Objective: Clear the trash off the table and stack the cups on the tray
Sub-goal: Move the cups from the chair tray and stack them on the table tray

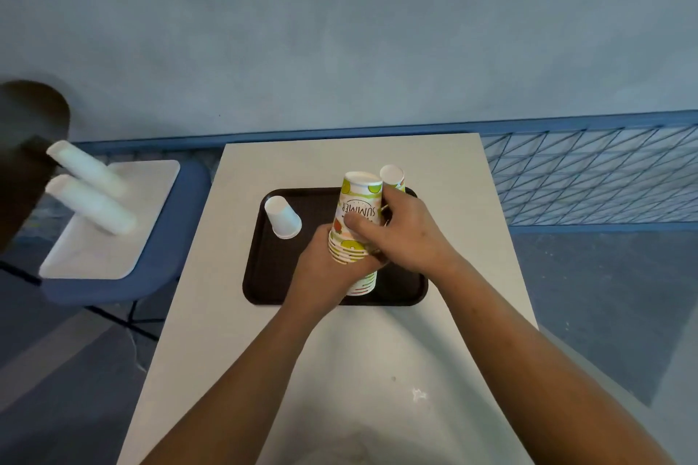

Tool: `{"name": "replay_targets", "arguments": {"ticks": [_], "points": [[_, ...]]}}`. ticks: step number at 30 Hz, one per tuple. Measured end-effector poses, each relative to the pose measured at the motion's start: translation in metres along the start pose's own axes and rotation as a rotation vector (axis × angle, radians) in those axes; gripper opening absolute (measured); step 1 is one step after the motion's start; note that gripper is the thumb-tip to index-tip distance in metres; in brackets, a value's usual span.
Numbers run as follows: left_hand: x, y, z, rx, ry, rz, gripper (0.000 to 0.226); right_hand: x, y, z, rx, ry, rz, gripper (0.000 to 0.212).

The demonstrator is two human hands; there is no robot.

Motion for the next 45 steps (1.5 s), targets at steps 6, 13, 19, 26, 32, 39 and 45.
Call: {"name": "replay_targets", "arguments": {"ticks": [6, 13, 19, 26, 32, 39, 45], "points": [[0.016, -0.001, 0.005, -0.037, 0.026, -0.040, 0.066, 0.008, -0.007, -0.004, -0.051, 0.018, -0.022, 0.037], [0.027, -0.005, 0.014, -0.056, 0.049, -0.035, 0.057, 0.018, -0.013, -0.004, -0.119, 0.015, 0.129, 0.036], [0.031, -0.007, 0.016, -0.139, 0.044, -0.014, 0.052, 0.020, -0.020, -0.009, -0.150, 0.013, 0.184, 0.033], [0.028, -0.005, 0.012, -0.154, 0.037, -0.042, 0.045, 0.011, -0.041, -0.002, -0.332, 0.069, 0.236, 0.030], [0.019, -0.012, 0.004, -0.108, 0.015, -0.028, 0.053, -0.009, -0.061, 0.021, -0.550, 0.128, 0.369, 0.022], [0.003, -0.029, -0.008, -0.040, 0.000, 0.030, 0.058, -0.056, -0.087, 0.034, -0.137, 0.129, 0.483, 0.036], [-0.007, -0.038, -0.015, 0.036, -0.010, 0.043, 0.048, -0.103, -0.059, 0.063, 0.179, 0.139, 0.402, 0.047]]}}
Point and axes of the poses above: each hand's wrist, its own x-axis away from the middle knuckle, its own y-axis out of the palm, z = x × y, the point moved 9 cm from there along -x, towards the middle knuckle, and after that the axes turned 5 degrees about -z, right-handed, at the moved point
